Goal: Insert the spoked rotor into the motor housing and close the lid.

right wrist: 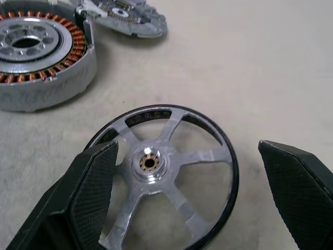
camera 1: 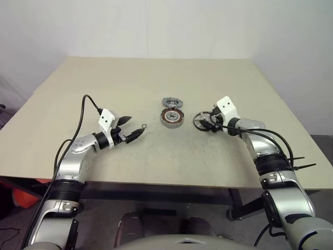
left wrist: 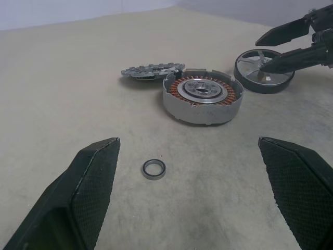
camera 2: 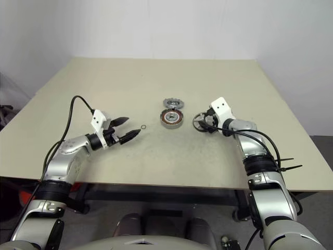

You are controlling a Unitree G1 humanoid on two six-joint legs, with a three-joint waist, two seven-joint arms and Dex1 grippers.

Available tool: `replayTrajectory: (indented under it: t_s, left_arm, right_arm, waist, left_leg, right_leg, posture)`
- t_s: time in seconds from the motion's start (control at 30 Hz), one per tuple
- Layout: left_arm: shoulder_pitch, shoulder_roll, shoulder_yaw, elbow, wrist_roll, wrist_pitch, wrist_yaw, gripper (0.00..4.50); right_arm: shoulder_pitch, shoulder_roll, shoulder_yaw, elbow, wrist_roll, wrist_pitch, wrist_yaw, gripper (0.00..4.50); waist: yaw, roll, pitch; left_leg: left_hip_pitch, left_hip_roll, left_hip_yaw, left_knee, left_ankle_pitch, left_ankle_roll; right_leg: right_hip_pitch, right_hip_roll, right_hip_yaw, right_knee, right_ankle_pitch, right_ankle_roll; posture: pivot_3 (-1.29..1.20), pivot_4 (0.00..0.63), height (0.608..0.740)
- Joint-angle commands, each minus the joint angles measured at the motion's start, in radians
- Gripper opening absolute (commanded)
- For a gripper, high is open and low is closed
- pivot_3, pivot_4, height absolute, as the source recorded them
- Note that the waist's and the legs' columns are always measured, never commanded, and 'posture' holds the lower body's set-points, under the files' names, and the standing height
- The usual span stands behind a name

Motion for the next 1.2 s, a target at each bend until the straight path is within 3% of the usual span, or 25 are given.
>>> replayTrajectory:
  t_s: [0.03,0.27,0.53,0.77,1.0,1.1,1.2]
  left_arm:
    - [-0.008,0.008,0.015,-0.036,-0.004,-0.006,0.004,4.5]
    - [0.0,0.009,0.012,-0.041,-0.003,-0.004,0.003,4.5]
    - [-0.014,0.008,0.005,-0.021,0.003,-0.011,-0.005,4.5]
    - [-0.03,0.009,-0.001,0.004,0.015,-0.021,-0.012,4.5]
    - [-0.022,0.01,0.004,0.003,0.026,-0.027,-0.009,4.5]
    - [-0.02,0.011,0.007,0.003,0.028,-0.029,-0.007,4.5]
    - [-0.019,0.011,0.008,0.005,0.029,-0.032,-0.005,4.5]
  right_arm:
    - [-0.016,-0.016,-0.079,-0.083,0.059,0.05,-0.012,4.45]
    - [0.027,-0.03,-0.227,-0.136,0.175,0.266,-0.046,4.45]
    - [0.078,0.056,-0.433,-0.22,0.394,0.612,-0.129,4.45]
    - [0.027,0.12,-0.546,-0.191,0.498,0.685,-0.217,4.45]
    - [0.013,0.155,-0.537,-0.167,0.519,0.688,-0.268,4.45]
    - [0.014,0.178,-0.531,-0.176,0.533,0.704,-0.278,3.8]
    - [0.02,0.192,-0.518,-0.191,0.54,0.715,-0.283,2.8]
  waist:
    - [0.0,0.0,0.0]
    - [0.002,0.0,0.0]
    - [0.001,0.0,0.0]
    - [0.006,0.001,0.0]
    - [0.005,0.001,0.0]
    - [0.004,0.001,0.0]
    - [0.004,0.001,0.0]
  left_leg:
    - [0.0,0.0,0.0,0.0,0.0,0.0]
    - [0.0,0.0,0.0,0.0,0.0,0.0]
    - [0.001,0.0,0.0,0.0,0.0,0.0]
    - [0.001,0.0,0.0,0.0,0.001,-0.002]
    - [0.001,0.0,0.0,-0.002,0.002,-0.004]
    - [0.001,0.0,0.0,-0.002,0.002,-0.004]
    - [0.001,0.0,0.0,-0.002,0.002,-0.004]
  right_leg:
    - [0.0,0.0,0.0,0.0,0.0,0.0]
    - [0.0,0.0,0.0,0.0,0.0,0.0]
    - [0.0,0.0,0.0,0.0,0.0,0.0]
    - [0.0,0.0,0.0,0.001,0.0,0.0]
    - [0.0,0.0,0.0,0.001,0.0,0.0]
    - [-0.001,0.0,0.0,0.001,0.0,0.0]
    - [-0.001,0.0,0.0,0.001,0.0,0.0]
  posture:
    - [0.0,0.0,0.74]
    - [0.0,0.0,0.74]
    - [0.0,0.0,0.74]
    - [0.0,0.0,0.74]
    - [0.0,0.0,0.74]
    - [0.0,0.0,0.74]
    - [0.0,0.0,0.74]
